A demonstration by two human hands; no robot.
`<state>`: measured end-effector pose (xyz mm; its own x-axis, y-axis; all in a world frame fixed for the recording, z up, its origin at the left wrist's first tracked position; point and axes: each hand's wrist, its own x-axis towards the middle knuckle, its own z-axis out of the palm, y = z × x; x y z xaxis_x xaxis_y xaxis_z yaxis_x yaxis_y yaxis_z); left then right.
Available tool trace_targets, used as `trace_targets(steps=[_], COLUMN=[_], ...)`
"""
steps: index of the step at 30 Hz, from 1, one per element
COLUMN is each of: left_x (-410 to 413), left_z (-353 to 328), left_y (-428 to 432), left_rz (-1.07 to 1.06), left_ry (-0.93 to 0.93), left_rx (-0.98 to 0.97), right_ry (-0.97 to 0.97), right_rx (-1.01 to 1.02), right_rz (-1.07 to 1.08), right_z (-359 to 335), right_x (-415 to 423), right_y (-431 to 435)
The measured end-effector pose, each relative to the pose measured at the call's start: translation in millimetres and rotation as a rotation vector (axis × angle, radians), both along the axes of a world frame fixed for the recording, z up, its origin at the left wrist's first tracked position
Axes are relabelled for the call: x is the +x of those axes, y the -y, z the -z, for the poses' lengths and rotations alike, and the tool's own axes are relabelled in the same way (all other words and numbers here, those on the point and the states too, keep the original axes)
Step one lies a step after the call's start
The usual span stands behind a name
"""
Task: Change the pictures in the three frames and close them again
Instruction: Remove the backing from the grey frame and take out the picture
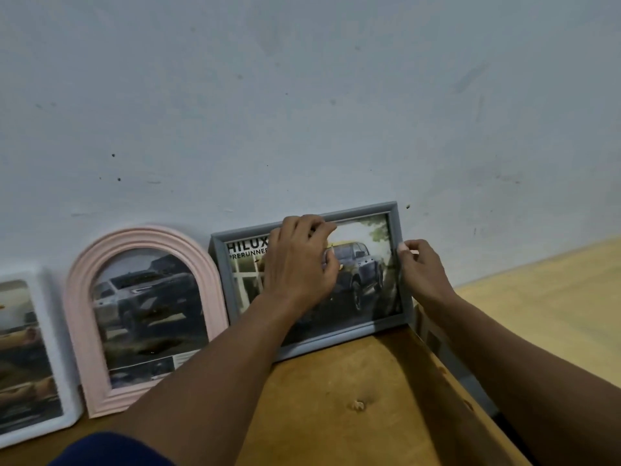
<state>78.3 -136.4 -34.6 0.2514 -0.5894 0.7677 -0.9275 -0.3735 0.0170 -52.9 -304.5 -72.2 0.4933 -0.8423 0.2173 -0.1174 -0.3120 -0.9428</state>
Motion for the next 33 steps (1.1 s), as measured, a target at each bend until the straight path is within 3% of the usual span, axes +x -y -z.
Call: trace_targets(steps=[7,14,19,24,29,33], left_x=[-22.6,-86.2,-129.6,-145.6,-130.9,-116.2], left_z=[-19.9,-58.3,-91.4,-139.0,-145.1,-138.1], left_y=[-17.0,-46.5,-72.0,-117.6,-163.1,-197.2], left_rz=[0.003,0.101,0.217,0.235,0.177,0.130], left_ry=[-0.034,-0.388,-0.571,-0.685,-0.790,-0.823], left_rx=[0.111,0.276,0.154,-0.010,0.039,0.025], right_ry=[0.111,-0.015,-0.119,-0.372,-0.590,-0.620], right_rx=[-0.074,-0.194,-0.264,-0.323,-0.426,-0.411], right_rz=[0.072,0.089,-0.003,-0.084,-0.157,-0.246], right_z=[-25.0,-95.4,-158.7,-214.8,-233.9,-240.6], right_x=[-37.6,-109.6,-140.3,-131.0,-102.5,-85.9], right_y=[-18.1,-51.6,-104.2,-164.6,-226.1,-263.3])
